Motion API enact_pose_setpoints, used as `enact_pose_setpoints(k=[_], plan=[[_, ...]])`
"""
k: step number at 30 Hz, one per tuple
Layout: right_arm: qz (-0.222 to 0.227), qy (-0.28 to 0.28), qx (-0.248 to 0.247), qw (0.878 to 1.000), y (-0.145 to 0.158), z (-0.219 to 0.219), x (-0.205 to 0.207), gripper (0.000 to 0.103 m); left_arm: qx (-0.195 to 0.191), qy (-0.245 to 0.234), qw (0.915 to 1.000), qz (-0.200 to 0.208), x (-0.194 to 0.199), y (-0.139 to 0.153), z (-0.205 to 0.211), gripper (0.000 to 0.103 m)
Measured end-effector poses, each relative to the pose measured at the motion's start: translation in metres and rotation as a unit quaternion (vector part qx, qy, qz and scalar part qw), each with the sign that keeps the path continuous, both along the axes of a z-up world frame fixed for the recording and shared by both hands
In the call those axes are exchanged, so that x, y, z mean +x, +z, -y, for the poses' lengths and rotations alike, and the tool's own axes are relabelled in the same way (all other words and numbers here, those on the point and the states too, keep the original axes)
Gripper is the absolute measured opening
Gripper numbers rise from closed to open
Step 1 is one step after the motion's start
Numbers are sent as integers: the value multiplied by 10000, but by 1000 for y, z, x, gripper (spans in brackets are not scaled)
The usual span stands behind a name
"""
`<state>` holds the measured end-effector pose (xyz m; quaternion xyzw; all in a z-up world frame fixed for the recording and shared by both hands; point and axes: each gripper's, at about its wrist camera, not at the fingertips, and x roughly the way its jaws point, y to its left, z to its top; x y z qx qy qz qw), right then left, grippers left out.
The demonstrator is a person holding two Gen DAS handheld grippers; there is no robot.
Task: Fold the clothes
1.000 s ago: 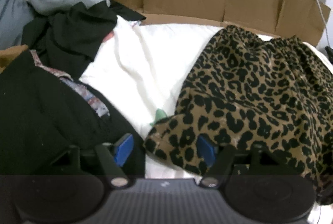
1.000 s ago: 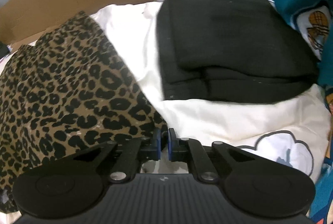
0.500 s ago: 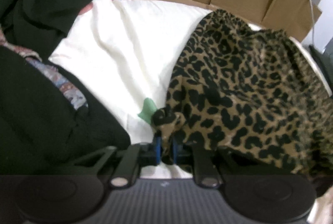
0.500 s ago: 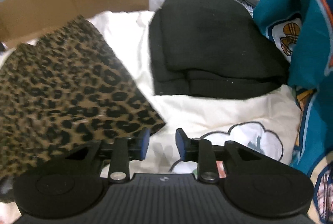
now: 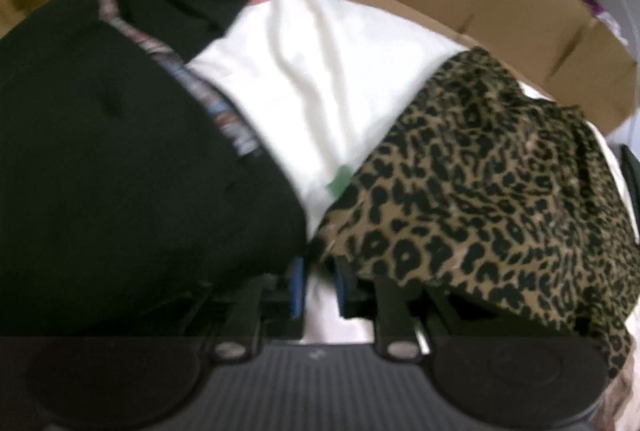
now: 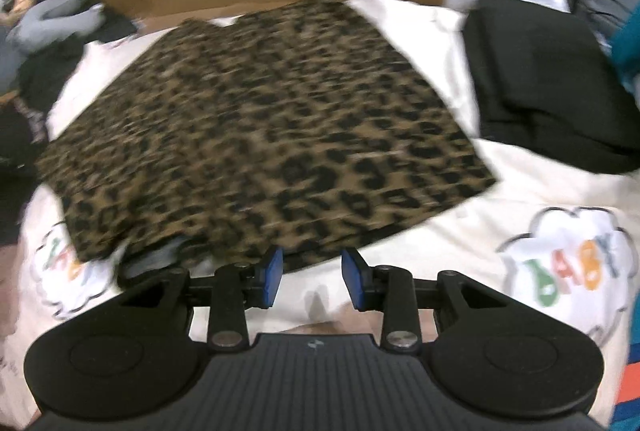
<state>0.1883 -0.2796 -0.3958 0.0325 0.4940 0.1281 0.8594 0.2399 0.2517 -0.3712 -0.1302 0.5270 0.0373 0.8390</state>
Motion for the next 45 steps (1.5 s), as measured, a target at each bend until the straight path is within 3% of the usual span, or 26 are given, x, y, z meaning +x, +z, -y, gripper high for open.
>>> enact_pose_setpoints(k=[2, 6, 10, 16, 22, 26, 29, 33, 34, 35, 36, 37, 39, 45], plan=[[-5, 152, 103, 9998, 1, -13, -5, 45, -37, -5, 10000, 14, -11, 7, 10, 23], [-16, 548, 321, 9980, 1, -39, -16, 47, -110, -21, 9999, 43, -33, 22, 30, 44], [-91, 981, 435, 9942, -5, -63, -27, 49, -231, -808, 9963, 195, -47, 39, 80, 58], [-289, 1216, 550, 9906, -25, -82, -30, 49, -489, -2158, 9748, 266, -64, 37, 160, 63], [-193, 1324, 597, 9892, -36, -89, -28, 49, -495, -2971, 9528, 390, -75, 21, 218, 66], [-291, 1199, 546, 9909, -48, -85, -18, 49, -533, -2967, 9527, 382, -70, 1, 232, 61], [-365, 1067, 625, 9917, -56, -80, -8, 49, -621, -2863, 9552, 409, -64, -10, 238, 51], [-356, 1046, 871, 9901, -61, -82, 6, 49, -766, -2745, 9577, 397, -60, -16, 242, 15], [-333, 1092, 916, 9892, -62, -84, 8, 48, -804, -2718, 9582, 390, -59, -17, 243, 11], [-339, 1122, 923, 9888, -63, -85, 11, 38, -870, -2681, 9587, 390, -60, -17, 241, 9], [-360, 1133, 912, 9887, -65, -86, 13, 15, -956, -2647, 9588, 394, -62, -16, 240, 6], [-380, 1130, 898, 9888, -66, -85, 14, 6, -1067, -2614, 9585, 399, -63, -15, 238, 5], [-339, 1062, 928, 9894, -63, -79, 14, 0, -1209, -2533, 9590, 388, -67, -12, 233, 5], [-218, 1001, 893, 9907, -47, -64, 0, 0, -1608, -2297, 9594, 313, -72, -11, 222, 4]])
